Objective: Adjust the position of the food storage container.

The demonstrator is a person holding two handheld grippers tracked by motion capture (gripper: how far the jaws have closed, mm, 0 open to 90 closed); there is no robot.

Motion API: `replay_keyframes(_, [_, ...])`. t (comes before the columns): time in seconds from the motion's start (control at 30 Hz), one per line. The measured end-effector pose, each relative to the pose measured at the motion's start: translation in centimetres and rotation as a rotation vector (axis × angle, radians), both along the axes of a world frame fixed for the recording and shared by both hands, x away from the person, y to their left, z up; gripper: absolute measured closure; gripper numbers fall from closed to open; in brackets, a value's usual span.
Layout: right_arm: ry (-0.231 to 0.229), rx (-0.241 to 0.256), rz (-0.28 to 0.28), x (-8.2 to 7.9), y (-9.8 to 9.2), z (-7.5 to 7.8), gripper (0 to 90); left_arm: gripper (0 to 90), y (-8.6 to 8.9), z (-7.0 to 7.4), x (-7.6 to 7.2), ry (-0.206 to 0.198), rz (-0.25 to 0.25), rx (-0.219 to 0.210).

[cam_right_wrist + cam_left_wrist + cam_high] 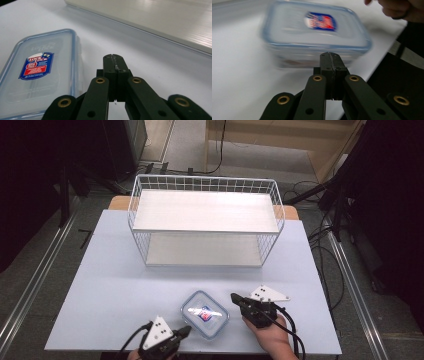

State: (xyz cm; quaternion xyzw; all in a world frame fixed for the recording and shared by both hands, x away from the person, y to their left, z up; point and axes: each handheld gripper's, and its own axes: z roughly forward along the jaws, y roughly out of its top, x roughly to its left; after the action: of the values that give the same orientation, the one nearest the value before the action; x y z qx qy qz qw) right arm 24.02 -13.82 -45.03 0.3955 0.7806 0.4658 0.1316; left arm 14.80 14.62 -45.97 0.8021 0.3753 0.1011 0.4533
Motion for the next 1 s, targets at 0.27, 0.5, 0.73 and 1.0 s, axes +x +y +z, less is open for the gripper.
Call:
replay_keyframes(0.27, [-0.006,0.022,-0.054,-0.4,-1.3,0.2,90.0,90.0,-3.4,-0.2,1.9,-0.010,-0.023,-0.029])
replay_keyframes(0.5, [0.002,0.026,-0.099,-0.6,-2.3,0.0,90.0,90.0,-4.6,1.0,3.9,-0.055,-0.002,-0.047])
replay_keyframes(0.73, [0.054,-0.013,-0.085,-0.4,-1.5,-1.1,90.0,90.0,0.6,2.8,4.3,-0.119,0.086,0.021])
replay_keyframes(1.0, [0.072,-0.015,-0.109,0.4,-0.6,-1.5,90.0,90.0,6.1,0.7,6.3,-0.062,0.225,0.049])
